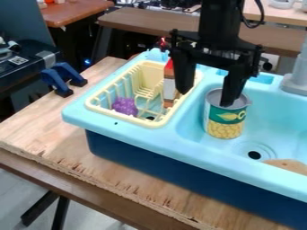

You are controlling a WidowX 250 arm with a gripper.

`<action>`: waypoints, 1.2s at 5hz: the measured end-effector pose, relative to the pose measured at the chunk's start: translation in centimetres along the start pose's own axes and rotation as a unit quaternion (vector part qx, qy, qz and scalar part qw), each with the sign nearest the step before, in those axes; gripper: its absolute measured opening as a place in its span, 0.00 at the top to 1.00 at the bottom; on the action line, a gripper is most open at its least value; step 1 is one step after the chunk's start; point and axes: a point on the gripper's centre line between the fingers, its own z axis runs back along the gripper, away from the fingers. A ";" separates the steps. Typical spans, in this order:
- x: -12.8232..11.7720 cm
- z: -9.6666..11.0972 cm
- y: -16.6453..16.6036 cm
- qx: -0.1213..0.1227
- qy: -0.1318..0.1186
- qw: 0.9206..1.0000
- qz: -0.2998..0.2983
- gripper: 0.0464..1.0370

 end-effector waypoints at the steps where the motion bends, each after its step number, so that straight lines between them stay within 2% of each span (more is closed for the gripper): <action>1: 0.0 -1.2 0.0 0.004 0.017 1.000 0.000 0.04; 2: 1.2 -2.1 -0.1 0.013 0.006 1.000 -0.016 0.04; 4: 3.8 -2.6 -0.5 0.025 -0.030 0.999 -0.031 0.04; 5: 5.5 -3.1 -0.1 0.014 -0.059 0.998 -0.023 0.04; 6: 7.2 -3.3 0.5 -0.007 -0.073 0.997 -0.005 0.04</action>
